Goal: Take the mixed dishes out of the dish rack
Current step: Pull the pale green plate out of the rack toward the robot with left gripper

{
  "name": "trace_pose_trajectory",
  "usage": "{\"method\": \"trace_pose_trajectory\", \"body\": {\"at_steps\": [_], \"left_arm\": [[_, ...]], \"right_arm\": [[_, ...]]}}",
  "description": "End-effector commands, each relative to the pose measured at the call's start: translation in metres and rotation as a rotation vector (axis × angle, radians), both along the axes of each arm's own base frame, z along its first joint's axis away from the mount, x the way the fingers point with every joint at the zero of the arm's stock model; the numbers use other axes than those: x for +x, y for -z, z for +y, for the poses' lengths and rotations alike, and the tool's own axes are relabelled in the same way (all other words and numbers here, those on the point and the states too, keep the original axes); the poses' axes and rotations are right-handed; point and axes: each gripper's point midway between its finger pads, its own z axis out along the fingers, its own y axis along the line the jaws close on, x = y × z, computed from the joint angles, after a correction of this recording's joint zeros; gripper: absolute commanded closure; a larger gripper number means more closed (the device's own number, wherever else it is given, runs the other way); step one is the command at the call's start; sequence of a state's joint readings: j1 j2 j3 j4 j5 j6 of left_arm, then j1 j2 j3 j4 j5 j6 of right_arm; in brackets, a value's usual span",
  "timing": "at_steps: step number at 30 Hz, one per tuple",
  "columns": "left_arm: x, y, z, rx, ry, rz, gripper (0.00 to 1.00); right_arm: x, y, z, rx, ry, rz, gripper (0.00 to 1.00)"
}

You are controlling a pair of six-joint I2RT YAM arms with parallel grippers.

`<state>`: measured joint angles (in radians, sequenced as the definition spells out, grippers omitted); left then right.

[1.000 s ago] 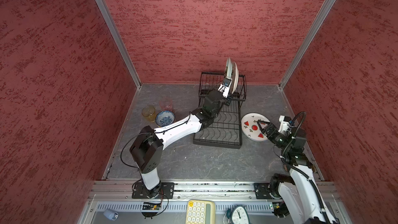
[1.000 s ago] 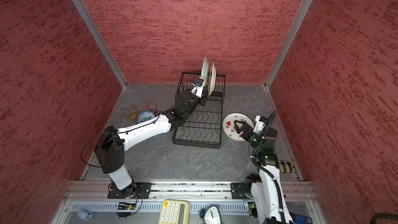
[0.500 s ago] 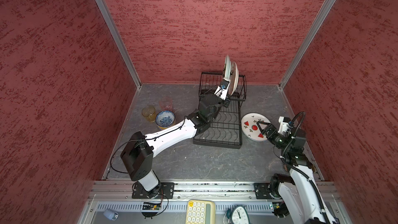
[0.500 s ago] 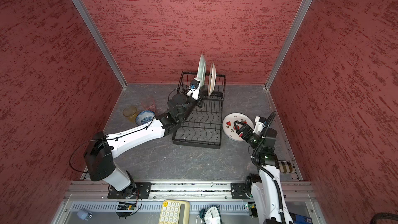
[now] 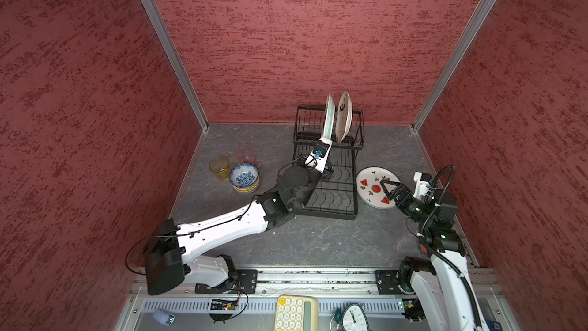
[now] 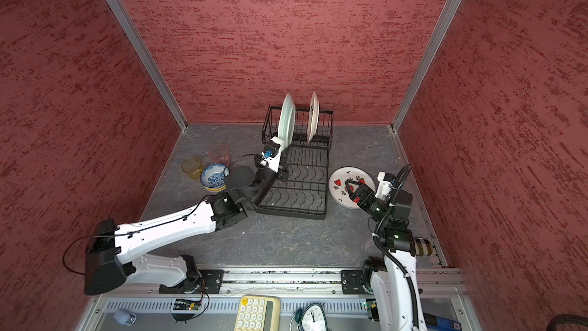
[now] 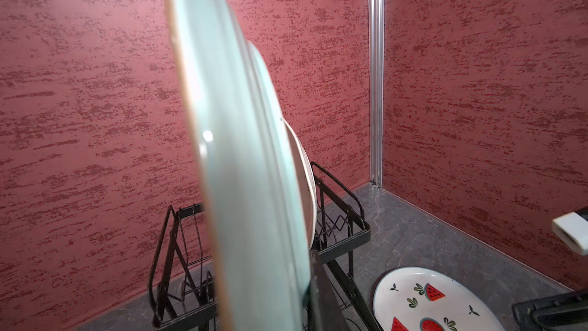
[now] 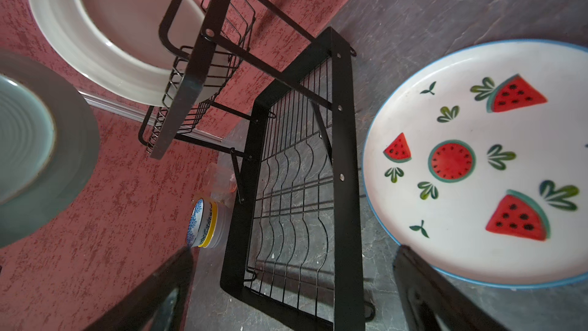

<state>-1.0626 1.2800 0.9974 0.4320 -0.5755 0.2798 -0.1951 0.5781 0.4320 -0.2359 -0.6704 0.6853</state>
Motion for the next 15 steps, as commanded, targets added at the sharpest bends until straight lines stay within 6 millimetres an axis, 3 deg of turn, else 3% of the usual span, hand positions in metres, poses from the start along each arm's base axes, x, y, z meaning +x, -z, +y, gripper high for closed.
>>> {"method": "trace_pose_trajectory", "body": {"at_steps": [1,5,15], "left_arm": [[-0.017,-0.039,0.023,-0.098,-0.036,-0.064,1.00],[-0.036,-0.014,0.023,0.009,-0.022,-0.023,1.00],[-0.064,0.040,0.044,0.073,-0.028,0.096,1.00]], "right_arm": [[-0.006,-0.022,0.012,0.002,-0.051,-0.035,0.01],[-0.011,-0.032,0.026,-0.005,-0.100,-0.040,0.01],[-0.023,-0.028,0.072,0.015,-0.203,-0.012,0.01]]}}
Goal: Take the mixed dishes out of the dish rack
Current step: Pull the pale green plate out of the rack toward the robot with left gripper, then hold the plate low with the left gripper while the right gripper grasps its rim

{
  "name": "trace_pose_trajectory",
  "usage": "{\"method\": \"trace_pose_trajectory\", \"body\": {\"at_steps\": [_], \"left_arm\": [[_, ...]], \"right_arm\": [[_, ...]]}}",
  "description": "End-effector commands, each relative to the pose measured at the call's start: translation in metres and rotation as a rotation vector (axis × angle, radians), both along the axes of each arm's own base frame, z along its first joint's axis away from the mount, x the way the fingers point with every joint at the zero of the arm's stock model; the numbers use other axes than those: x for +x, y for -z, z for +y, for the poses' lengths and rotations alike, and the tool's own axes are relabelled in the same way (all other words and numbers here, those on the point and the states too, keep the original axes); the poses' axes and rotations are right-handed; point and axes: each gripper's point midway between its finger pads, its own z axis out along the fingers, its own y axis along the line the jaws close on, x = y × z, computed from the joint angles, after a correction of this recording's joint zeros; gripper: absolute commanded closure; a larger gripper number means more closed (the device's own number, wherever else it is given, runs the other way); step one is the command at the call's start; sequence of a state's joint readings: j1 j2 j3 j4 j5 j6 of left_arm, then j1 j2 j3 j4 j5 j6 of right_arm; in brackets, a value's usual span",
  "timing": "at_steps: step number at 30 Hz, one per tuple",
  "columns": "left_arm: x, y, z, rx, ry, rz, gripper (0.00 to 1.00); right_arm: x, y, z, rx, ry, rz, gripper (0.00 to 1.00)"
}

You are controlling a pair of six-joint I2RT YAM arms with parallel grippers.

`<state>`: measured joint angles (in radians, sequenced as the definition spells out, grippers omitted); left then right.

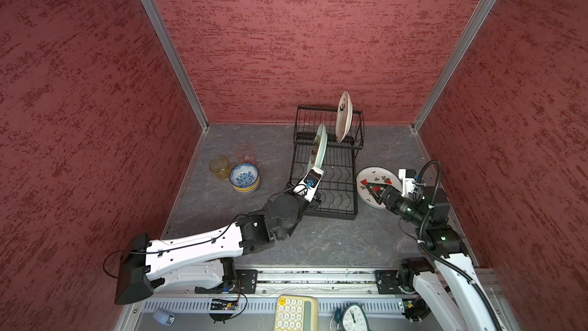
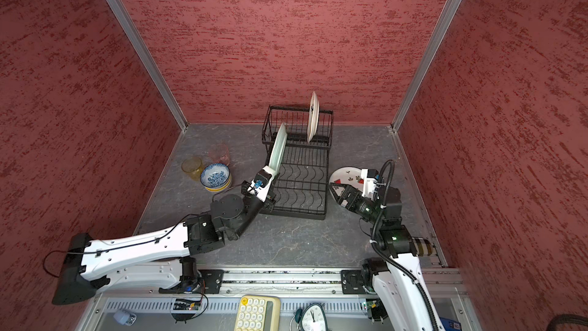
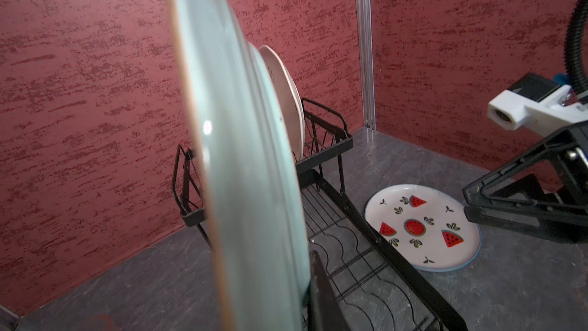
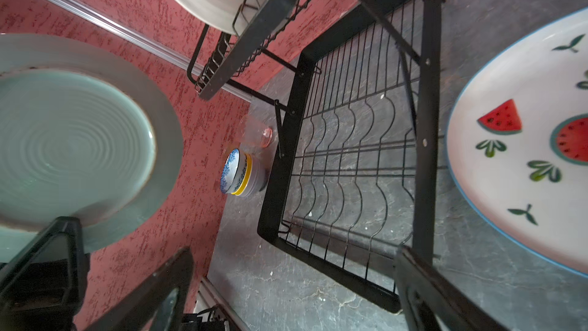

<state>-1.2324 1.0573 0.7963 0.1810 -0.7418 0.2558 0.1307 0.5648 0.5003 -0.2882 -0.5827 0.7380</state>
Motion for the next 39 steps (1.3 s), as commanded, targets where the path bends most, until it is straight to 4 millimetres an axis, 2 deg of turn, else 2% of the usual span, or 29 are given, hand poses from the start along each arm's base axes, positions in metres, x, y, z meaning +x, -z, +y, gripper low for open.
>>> {"method": "trace_pose_trajectory", "body": {"at_steps": [1,7,16,27,39], "left_arm": [[-0.008,-0.021,0.014,-0.096,-0.033,-0.010,1.00],[-0.019,0.007,0.016,-0.056,-0.039,0.036,1.00],[-0.027,0.031,0.014,-0.024,-0.019,0.052,1.00],[-0.031,0.068,0.004,0.078,0.030,0.090,1.00],[-0.031,0.093,-0.016,0.099,0.102,0.139,1.00]], "right_arm": [[0.001,-0.008,0.007,0.011,0.017,-0.010,0.01],[-0.002,-0.016,0.024,0.071,-0.032,0.003,0.02],[0.006,-0.016,0.047,0.072,-0.057,0.023,0.02],[0.010,-0.027,0.059,0.102,-0.085,0.036,0.01],[0.004,-0.034,0.074,0.059,-0.146,0.044,0.01]]}}
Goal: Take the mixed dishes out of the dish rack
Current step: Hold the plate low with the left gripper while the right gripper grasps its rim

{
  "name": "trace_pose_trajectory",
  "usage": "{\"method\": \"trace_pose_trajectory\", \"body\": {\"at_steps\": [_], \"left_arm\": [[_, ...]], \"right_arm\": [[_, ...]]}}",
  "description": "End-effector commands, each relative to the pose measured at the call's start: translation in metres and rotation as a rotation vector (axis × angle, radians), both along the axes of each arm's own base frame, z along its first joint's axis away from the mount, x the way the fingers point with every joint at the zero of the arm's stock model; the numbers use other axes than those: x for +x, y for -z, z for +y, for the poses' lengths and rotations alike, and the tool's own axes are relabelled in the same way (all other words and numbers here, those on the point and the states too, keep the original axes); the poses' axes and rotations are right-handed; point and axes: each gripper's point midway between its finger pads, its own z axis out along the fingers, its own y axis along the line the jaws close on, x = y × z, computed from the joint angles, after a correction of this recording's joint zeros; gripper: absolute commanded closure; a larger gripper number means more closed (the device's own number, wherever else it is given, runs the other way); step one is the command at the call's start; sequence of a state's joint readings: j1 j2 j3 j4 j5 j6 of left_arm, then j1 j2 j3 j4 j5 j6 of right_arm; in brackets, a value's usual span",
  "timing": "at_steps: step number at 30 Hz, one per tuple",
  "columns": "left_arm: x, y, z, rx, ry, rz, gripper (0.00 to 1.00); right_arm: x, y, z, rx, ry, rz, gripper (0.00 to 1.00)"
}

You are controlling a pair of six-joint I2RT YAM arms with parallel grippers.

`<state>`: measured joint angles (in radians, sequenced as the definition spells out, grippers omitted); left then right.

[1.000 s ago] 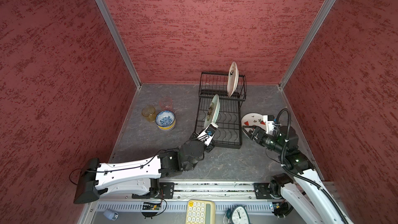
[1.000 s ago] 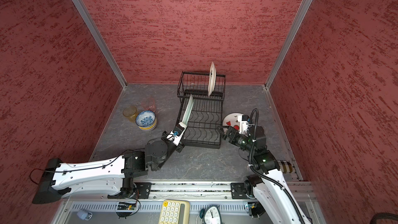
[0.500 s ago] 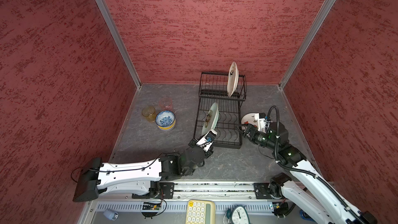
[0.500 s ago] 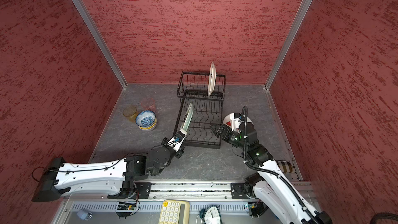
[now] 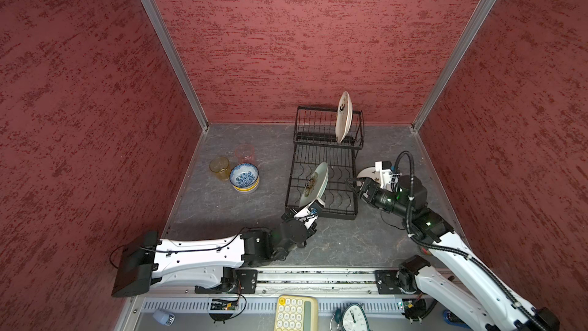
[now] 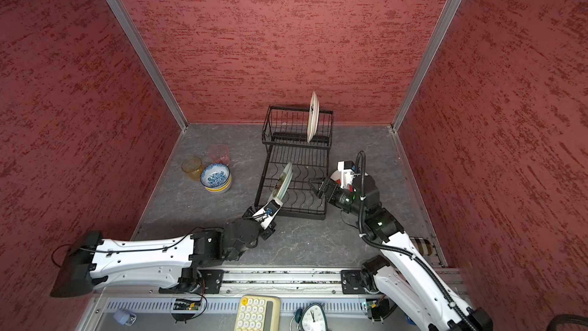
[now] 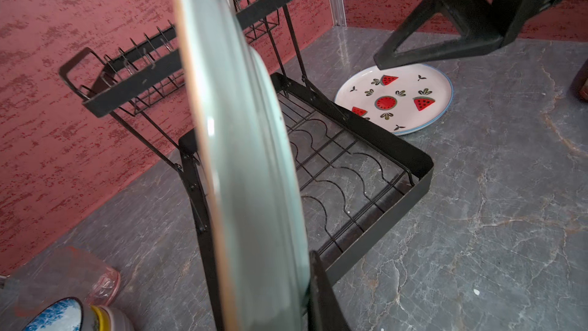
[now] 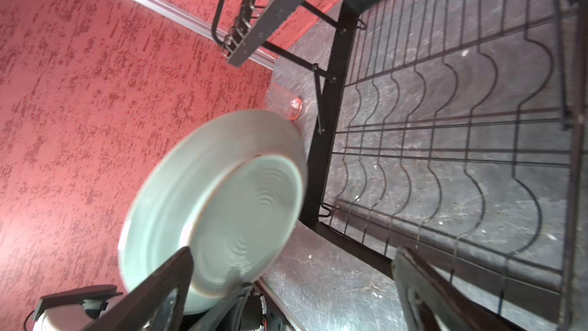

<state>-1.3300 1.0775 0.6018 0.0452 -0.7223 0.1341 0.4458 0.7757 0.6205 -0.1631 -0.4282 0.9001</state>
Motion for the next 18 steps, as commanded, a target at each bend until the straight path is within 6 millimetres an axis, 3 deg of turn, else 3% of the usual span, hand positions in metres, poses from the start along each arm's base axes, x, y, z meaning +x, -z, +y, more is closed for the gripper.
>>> {"method": "trace_pose_trajectory", "body": {"at_steps": [1,18], "left_arm": [[0.006,-0.026,-0.014,-0.128,-0.001,-0.022,1.00],[0.018,-0.005,-0.034,0.003,0.014,-0.067,1.00]], "right_arm": [[-0.004,-0.009,0.008,-0.009,-0.033,-0.018,0.01],[-0.022,-0.005,0.021,0.021,-0.089,0.051,0.02]]}}
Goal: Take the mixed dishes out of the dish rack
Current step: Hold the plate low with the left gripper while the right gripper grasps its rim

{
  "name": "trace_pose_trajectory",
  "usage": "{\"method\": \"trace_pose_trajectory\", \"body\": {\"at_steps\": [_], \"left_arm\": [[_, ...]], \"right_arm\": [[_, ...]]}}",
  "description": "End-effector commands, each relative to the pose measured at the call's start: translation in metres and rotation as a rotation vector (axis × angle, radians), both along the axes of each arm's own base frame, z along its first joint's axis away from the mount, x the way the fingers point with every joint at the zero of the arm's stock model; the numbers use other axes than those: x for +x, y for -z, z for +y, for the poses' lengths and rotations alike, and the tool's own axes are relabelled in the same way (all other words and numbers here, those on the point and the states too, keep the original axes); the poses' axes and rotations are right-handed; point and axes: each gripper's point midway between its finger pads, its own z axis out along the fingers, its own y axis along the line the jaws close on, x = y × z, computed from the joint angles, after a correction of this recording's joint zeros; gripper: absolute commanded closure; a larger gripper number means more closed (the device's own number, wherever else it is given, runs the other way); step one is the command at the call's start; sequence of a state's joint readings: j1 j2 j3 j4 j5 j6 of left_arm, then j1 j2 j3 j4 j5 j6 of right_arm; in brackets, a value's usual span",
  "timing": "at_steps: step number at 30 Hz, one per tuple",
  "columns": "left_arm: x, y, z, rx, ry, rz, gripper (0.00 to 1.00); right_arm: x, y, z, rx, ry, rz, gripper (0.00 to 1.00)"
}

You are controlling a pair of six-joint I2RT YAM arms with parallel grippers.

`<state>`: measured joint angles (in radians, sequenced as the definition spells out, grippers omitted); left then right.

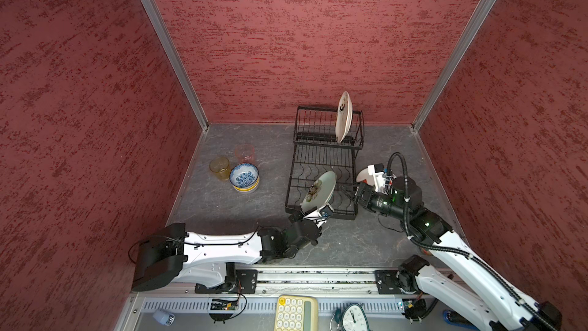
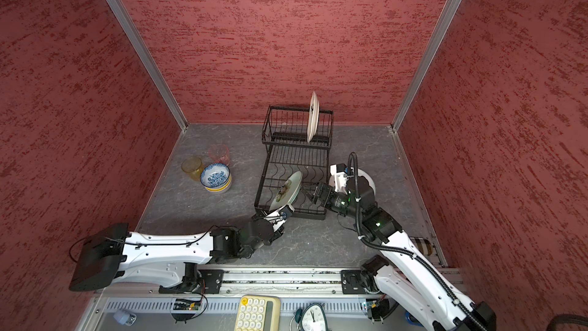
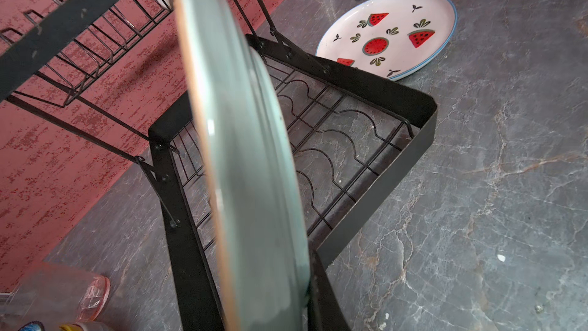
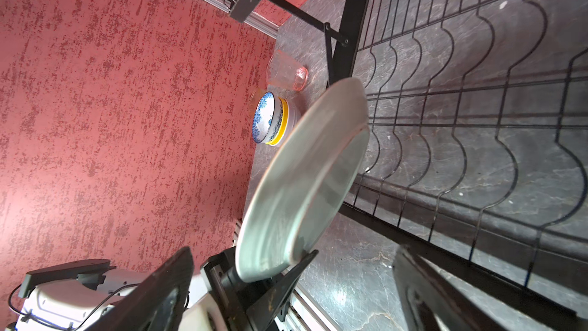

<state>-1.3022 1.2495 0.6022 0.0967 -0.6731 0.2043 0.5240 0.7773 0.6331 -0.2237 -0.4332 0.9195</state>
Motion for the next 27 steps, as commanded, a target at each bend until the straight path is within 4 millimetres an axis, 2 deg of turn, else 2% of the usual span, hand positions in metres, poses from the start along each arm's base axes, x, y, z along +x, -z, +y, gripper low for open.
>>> {"method": "trace_pose_trajectory", "body": {"at_steps": [1,9,18,24,27], "left_arm": [[0.011,-0.052,-0.018,-0.163,-0.017,-0.087,1.00],[0.013,-0.057,-0.027,-0.154,0.000,-0.115,1.00],[0.013,-0.062,-0.035,-0.128,0.022,-0.171,1.00],[0.013,-0.062,-0.035,-0.125,0.027,-0.193,1.00],[0.014,-0.060,-0.035,-0.110,0.027,-0.204,1.00]], "right_arm": [[-0.002,-0.013,0.004,0.031,-0.012,-0.006,0.02],[-0.001,-0.005,0.014,0.016,-0.032,0.023,0.01],[0.006,0.002,0.016,0.027,-0.006,0.051,0.01],[0.011,0.002,0.017,0.037,0.016,0.075,0.11],[0.014,0.002,0.019,0.035,0.015,0.084,0.22]]}}
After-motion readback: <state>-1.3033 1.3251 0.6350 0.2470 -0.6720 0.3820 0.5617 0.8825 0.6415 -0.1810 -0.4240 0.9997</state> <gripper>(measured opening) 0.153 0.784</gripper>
